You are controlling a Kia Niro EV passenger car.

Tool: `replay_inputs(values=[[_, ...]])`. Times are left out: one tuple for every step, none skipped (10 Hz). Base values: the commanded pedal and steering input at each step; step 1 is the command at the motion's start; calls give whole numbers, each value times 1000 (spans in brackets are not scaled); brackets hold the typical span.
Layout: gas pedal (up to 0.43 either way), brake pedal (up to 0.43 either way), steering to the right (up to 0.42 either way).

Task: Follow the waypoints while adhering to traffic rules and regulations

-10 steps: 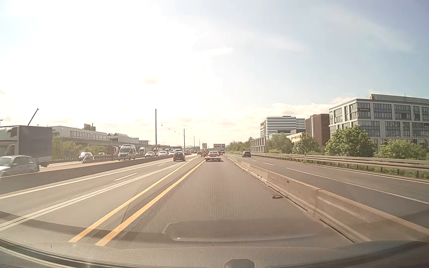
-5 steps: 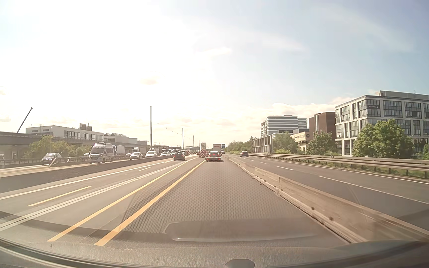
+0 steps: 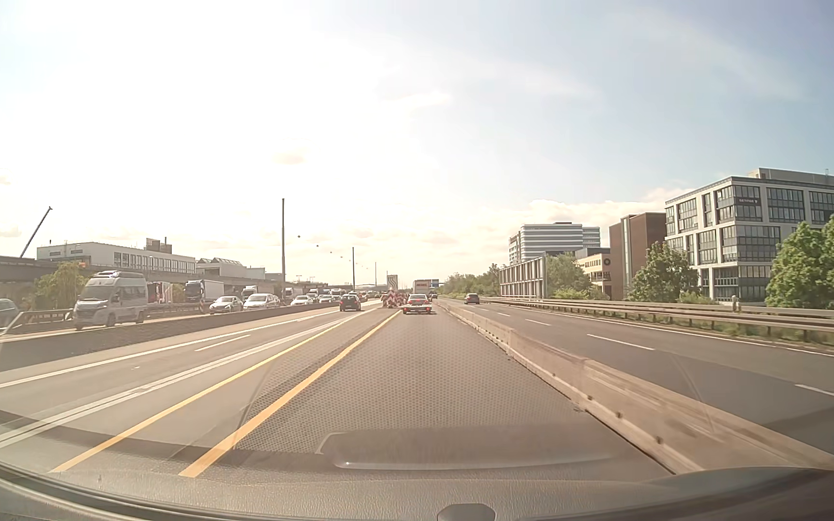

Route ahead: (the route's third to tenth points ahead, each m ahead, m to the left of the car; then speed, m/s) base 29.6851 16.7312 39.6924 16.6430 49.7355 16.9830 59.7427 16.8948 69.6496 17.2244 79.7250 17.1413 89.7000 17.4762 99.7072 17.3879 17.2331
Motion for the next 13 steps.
replay_inputs(values=[[87,0,-3],[87,0,-3],[87,0,-4],[87,0,-4],[87,0,-4],[87,0,-4],[87,0,-4],[87,0,-4],[87,0,-4],[87,0,-4],[87,0,-4],[87,0,-3],[87,0,-3]])
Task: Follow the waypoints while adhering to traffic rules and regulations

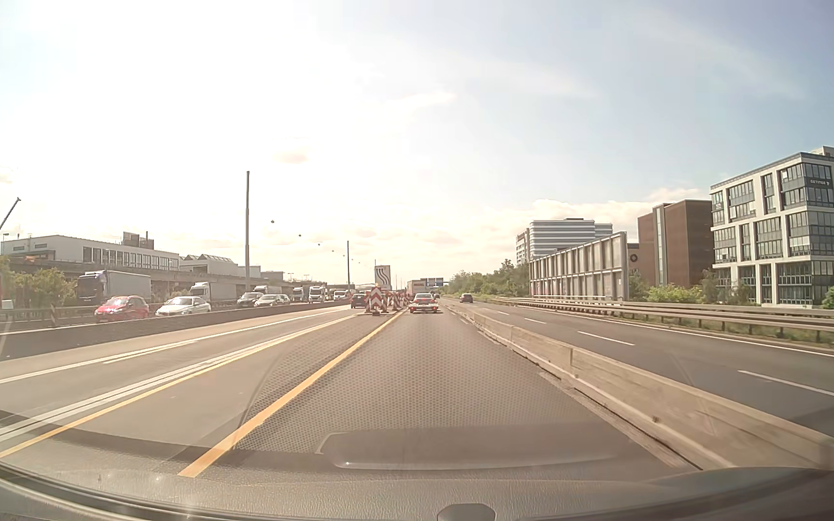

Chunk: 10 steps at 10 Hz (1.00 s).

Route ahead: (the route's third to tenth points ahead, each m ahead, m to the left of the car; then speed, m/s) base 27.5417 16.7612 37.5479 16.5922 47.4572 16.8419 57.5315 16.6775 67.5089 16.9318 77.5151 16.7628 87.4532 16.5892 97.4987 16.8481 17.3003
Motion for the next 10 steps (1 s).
replay_inputs(values=[[87,0,-1],[87,0,0],[87,0,0],[87,0,0],[87,0,1],[87,0,1],[87,0,2],[87,0,2],[87,0,1],[87,0,1]])
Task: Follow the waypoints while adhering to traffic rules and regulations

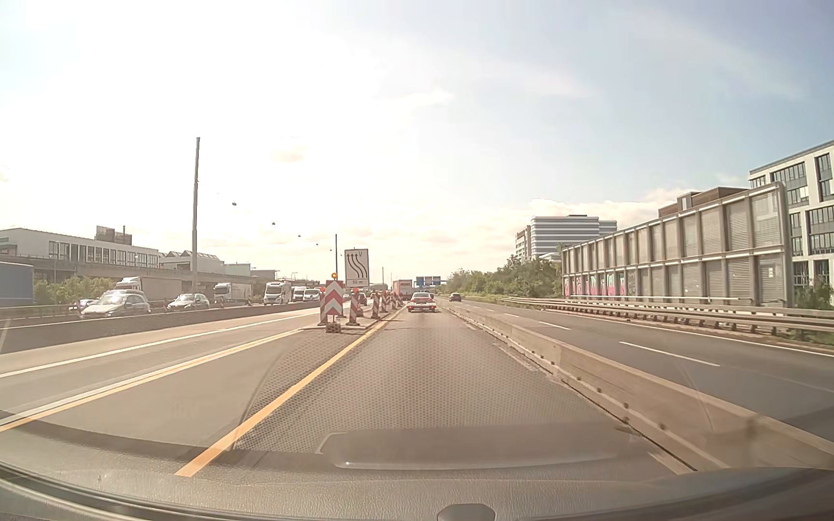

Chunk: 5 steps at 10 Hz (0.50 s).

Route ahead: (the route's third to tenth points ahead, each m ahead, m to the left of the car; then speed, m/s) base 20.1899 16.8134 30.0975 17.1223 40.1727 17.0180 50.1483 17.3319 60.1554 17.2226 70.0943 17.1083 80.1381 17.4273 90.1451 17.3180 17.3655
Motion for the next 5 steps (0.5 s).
replay_inputs(values=[[87,0,2],[87,0,2],[87,0,2],[87,0,2],[87,0,2]])
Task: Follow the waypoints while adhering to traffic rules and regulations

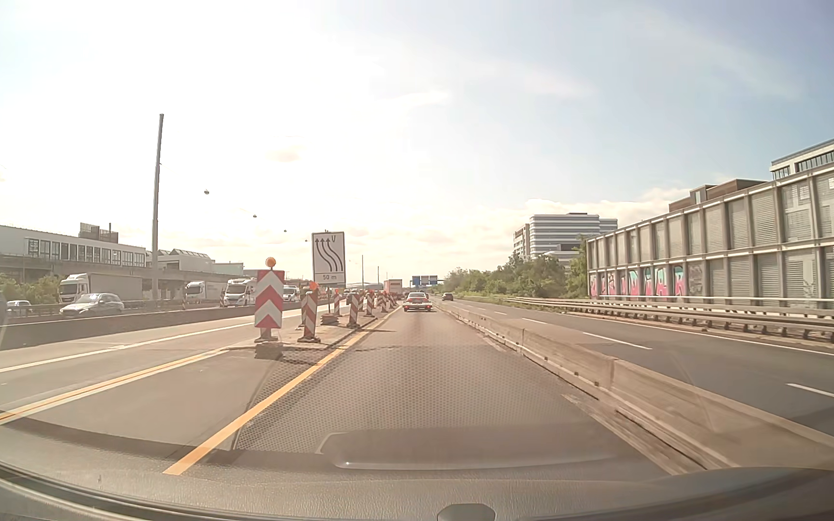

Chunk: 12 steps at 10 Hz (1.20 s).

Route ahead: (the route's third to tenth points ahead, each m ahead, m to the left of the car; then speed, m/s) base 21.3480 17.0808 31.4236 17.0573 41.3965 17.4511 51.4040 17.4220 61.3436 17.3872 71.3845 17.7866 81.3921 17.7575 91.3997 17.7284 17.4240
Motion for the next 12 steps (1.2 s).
replay_inputs(values=[[87,0,1],[87,0,1],[87,0,1],[87,0,0],[87,0,-1],[87,0,-1],[87,0,-2],[87,0,-3],[87,0,-4],[87,0,-4],[87,0,-5],[87,0,-7]])
